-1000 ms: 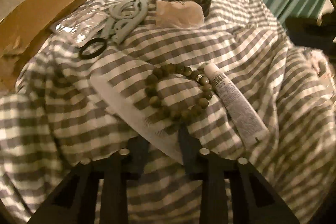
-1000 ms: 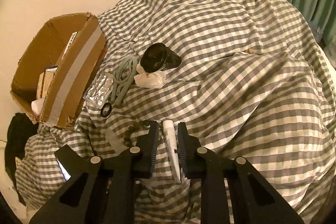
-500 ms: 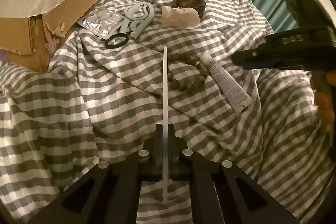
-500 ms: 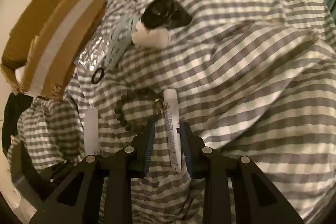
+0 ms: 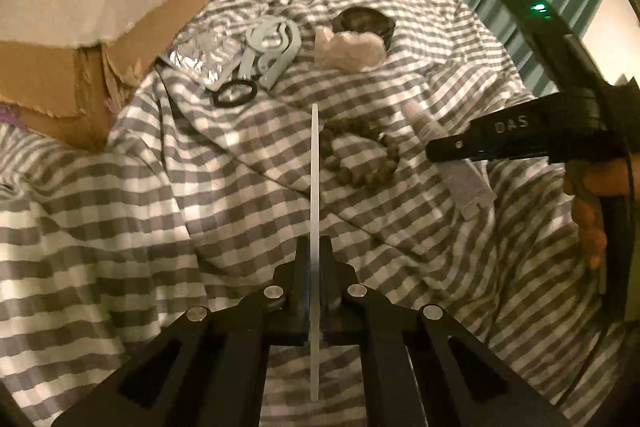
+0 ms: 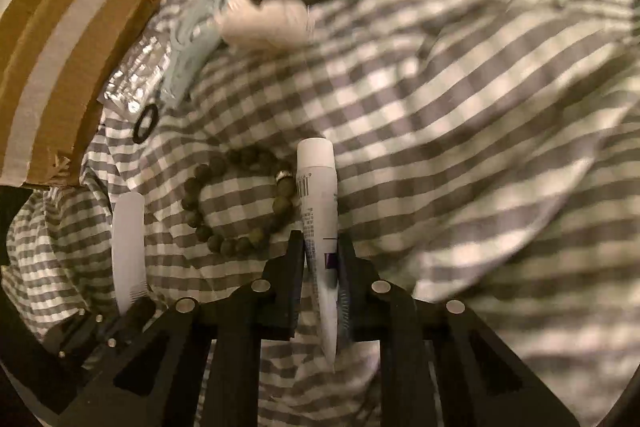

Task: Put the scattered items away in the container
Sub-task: 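Carry the stick and lotion tube into the cardboard box and release both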

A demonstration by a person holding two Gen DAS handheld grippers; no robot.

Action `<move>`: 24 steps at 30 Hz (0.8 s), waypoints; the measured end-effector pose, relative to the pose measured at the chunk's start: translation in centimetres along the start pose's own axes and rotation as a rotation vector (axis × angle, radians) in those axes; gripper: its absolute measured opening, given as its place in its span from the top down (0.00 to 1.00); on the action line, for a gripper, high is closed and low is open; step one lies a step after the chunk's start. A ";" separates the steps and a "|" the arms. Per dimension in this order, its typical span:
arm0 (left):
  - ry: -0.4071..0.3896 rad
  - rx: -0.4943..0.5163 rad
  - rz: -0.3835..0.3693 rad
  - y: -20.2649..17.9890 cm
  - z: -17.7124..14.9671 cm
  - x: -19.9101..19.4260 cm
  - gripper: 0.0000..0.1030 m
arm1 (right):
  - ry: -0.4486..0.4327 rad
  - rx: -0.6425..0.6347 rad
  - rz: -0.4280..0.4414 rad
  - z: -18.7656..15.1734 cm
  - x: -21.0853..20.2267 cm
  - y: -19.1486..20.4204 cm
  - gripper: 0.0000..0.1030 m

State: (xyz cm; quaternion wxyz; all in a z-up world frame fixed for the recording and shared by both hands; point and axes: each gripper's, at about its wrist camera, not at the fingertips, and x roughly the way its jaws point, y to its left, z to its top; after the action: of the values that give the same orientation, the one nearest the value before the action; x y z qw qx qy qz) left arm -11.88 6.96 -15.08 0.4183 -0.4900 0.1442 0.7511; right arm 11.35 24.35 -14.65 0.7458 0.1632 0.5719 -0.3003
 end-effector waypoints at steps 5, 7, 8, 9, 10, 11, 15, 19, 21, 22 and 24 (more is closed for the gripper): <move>-0.059 0.039 -0.005 -0.8 0.9 -3.5 0.97 | -0.135 -0.021 -0.023 -3.0 -5.5 1.7 0.85; -0.092 0.055 -0.008 -0.9 1.7 -5.2 0.97 | -0.191 -0.041 -0.027 -4.2 -7.9 2.5 0.85; -0.110 0.057 -0.014 -0.9 2.2 -6.1 0.97 | -0.209 -0.046 -0.021 -4.4 -8.8 3.0 0.85; -0.128 0.054 -0.027 -0.7 3.0 -7.3 0.97 | -0.231 -0.056 -0.017 -4.6 -9.9 3.5 0.85; -0.147 0.050 -0.035 -0.5 3.9 -8.4 0.97 | -0.260 -0.063 -0.009 -4.9 -11.2 4.2 0.85; -0.161 0.049 -0.035 -0.3 4.7 -9.2 0.97 | -0.278 -0.068 -0.003 -4.8 -12.1 4.7 0.85; -0.250 0.045 -0.026 1.6 9.1 -14.1 0.97 | -0.343 -0.093 0.054 -3.8 -15.4 7.9 0.85; -0.316 0.044 0.005 4.7 13.3 -17.7 0.97 | -0.427 -0.178 0.104 -1.9 -18.9 12.8 0.85; -0.333 0.028 0.022 6.4 14.9 -18.3 0.97 | -0.444 -0.207 0.141 -0.5 -19.6 15.3 0.85; -0.339 0.017 0.042 7.6 15.7 -18.4 0.97 | -0.449 -0.214 0.152 0.1 -19.7 16.0 0.85; -0.339 -0.005 0.106 10.0 17.2 -18.0 0.97 | -0.450 -0.238 0.181 2.3 -19.0 18.4 0.85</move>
State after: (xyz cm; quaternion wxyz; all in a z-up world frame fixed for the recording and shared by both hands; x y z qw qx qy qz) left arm -27.09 2.93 6.68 0.3955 -0.3489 0.0952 0.8442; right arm 21.64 42.08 2.25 0.8918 0.0538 0.4062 -0.1917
